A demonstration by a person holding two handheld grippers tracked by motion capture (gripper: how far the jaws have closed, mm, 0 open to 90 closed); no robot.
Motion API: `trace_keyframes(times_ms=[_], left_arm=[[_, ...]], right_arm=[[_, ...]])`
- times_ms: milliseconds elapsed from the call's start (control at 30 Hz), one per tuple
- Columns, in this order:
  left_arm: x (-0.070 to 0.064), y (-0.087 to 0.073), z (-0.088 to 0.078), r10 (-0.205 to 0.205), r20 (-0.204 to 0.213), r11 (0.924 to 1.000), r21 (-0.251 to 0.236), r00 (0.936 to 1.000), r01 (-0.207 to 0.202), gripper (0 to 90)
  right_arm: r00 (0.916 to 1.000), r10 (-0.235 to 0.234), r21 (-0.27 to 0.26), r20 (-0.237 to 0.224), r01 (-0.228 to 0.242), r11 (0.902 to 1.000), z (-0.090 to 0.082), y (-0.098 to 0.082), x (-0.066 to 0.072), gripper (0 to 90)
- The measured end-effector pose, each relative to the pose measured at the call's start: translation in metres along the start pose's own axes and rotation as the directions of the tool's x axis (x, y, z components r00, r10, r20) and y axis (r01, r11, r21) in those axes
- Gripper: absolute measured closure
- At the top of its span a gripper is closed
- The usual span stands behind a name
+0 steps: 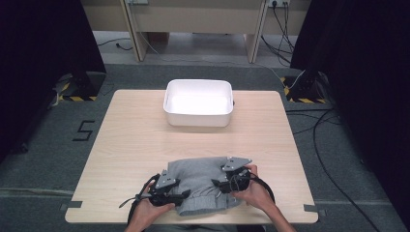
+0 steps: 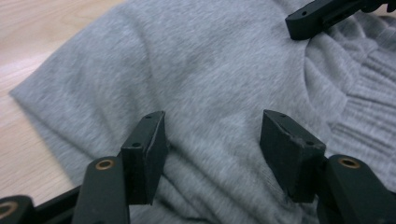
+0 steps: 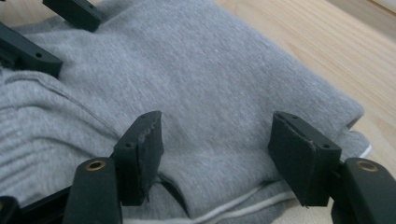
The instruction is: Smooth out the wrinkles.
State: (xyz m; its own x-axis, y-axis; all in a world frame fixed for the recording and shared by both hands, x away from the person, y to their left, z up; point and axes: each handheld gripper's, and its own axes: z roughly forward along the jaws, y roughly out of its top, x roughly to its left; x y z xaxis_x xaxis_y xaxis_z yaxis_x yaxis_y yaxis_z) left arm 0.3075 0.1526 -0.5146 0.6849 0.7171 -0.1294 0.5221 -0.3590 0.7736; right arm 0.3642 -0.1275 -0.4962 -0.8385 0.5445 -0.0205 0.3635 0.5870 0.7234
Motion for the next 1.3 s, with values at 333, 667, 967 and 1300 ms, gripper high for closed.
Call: trace_keyframes(times_ms=[333, 667, 967, 1300], left_arm=[[0.001, 0.000, -0.001, 0.026, -0.010, 0.9996, 0.014, 0.9996, -0.026, 41.3], [0.030, 0.006, -0.003, 0.059, -0.049, 0.9969, 0.055, 0.9971, -0.056, 45.0], [0.071, 0.004, -0.015, 0.042, -0.071, 0.9970, 0.067, 0.9966, -0.038, 45.1], [0.118, 0.003, -0.030, 0.020, -0.154, 0.9953, 0.096, 0.9878, -0.006, 44.0]], right_arm=[[0.9999, -0.003, 0.030, -0.012, 0.004, 0.9995, 0.002, -0.003, 0.005, 36.4], [0.9998, 0.016, 0.022, -0.008, -0.016, 0.9996, 0.023, 0.012, 0.006, 35.9], [0.9996, 0.020, 0.016, -0.021, -0.019, 0.9997, 0.056, 0.042, 0.007, 35.7], [0.9980, 0.039, -0.007, -0.050, -0.039, 0.9992, 0.094, 0.076, 0.010, 35.1]])
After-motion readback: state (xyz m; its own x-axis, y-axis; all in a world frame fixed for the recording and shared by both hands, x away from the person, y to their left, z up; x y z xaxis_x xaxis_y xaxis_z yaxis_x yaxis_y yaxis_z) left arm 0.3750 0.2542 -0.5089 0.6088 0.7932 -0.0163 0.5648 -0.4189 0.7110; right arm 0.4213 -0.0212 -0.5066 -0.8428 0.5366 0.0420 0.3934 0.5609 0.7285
